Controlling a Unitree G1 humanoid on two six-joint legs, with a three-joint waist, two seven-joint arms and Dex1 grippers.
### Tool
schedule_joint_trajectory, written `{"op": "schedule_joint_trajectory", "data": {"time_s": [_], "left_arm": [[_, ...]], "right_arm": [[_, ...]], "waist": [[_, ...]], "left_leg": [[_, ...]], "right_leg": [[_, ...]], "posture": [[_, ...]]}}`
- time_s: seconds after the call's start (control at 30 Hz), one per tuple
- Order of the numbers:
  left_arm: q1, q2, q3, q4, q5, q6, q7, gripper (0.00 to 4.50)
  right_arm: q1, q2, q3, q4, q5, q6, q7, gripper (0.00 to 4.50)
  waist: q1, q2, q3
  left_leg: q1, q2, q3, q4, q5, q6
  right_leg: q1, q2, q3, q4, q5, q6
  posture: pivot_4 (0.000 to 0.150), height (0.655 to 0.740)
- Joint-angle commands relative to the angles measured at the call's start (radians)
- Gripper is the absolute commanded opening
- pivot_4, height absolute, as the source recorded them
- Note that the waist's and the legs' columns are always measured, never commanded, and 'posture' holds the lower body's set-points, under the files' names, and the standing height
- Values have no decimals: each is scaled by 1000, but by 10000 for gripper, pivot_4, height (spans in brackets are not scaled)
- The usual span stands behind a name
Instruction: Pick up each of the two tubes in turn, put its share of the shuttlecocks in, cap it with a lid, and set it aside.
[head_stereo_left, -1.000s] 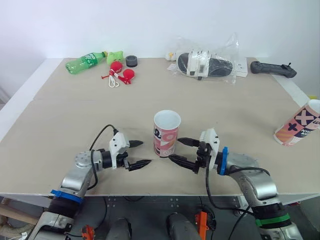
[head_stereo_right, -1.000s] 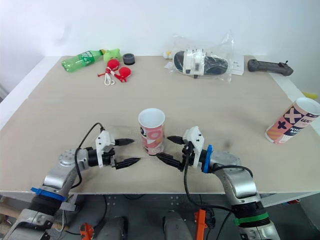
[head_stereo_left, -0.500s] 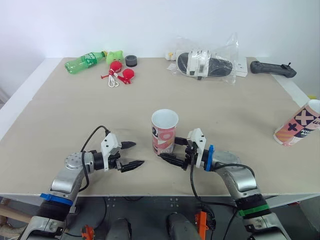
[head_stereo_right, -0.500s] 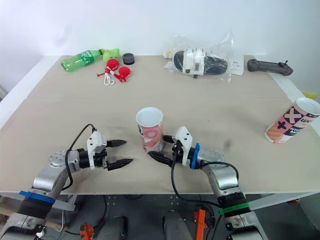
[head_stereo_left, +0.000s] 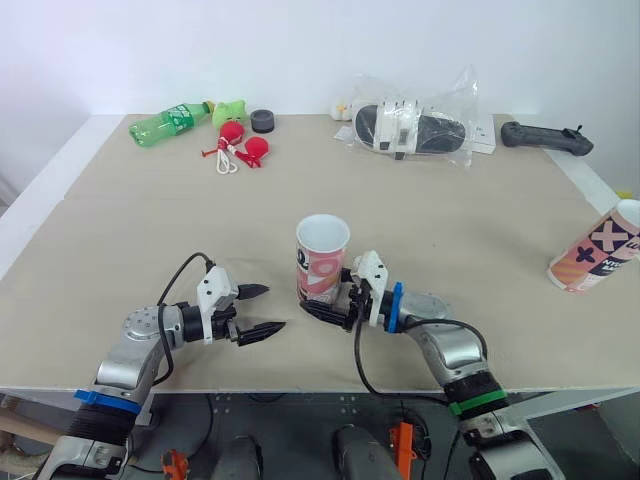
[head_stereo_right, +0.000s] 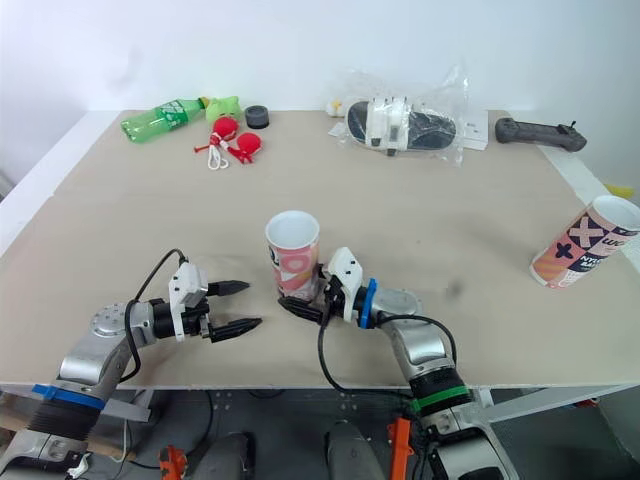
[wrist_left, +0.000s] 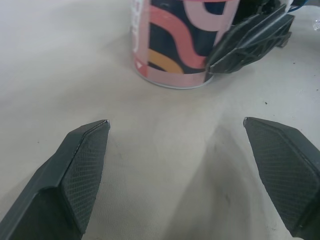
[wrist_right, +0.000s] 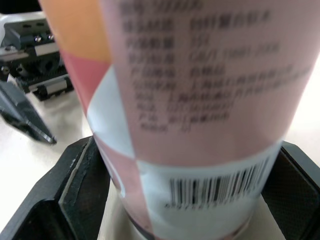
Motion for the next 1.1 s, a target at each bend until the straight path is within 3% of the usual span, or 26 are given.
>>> {"op": "schedule_joint_trajectory", "data": {"time_s": [0.03,0.13,0.27,0.33,0.57,0.77,0.93,1.1], "left_arm": [[-3,-9,18,-35,-23,-4,3,44079],[-12,-21,23,-65,-33,8,19,44079],[-59,-50,35,-135,-76,62,61,45000],[-76,-57,35,-147,-82,76,72,45000],[-104,-66,9,-153,-77,92,72,45000],[-202,-135,-32,-114,-66,93,79,45000],[-266,-210,-65,-77,-48,94,110,45000],[-301,-253,-88,-41,-31,73,111,45000]], "right_arm": [[-7,9,-32,-25,13,-27,-21,45000],[8,3,-47,-58,17,-26,-42,45000],[69,-15,-117,-203,72,49,-107,33612],[96,-26,-119,-250,71,67,-121,30938],[125,-21,-160,-315,92,117,-193,30270],[210,-14,-410,-377,19,75,-537,30270],[255,-23,-529,-386,-71,93,-763,30270],[234,-43,-579,-291,-125,69,-876,30270]], "waist": [[2,0,0],[3,-1,1],[13,-3,5],[12,-3,6],[8,-4,8],[37,-6,9],[37,-5,9],[28,-5,9]], "left_leg": [[0,0,0,0,0,0],[0,0,0,0,0,0],[-1,0,0,0,0,0],[-1,0,0,0,0,0],[-1,0,0,0,0,0],[-3,-2,0,1,0,-1],[-3,-2,0,0,-1,-2],[-2,-1,0,0,-1,-1]], "right_leg": [[0,0,0,0,0,0],[0,0,0,0,0,0],[-1,0,0,0,0,0],[-1,0,0,0,0,1],[-1,0,0,0,0,0],[0,-2,-1,-1,-1,2],[-1,-1,0,-2,-1,2],[0,-1,0,-2,-1,1]], "posture": [[1500,7400],[1500,7400],[1500,7400],[1500,7400],[1500,7400],[1500,7400],[1500,7400],[1500,7400]]}}
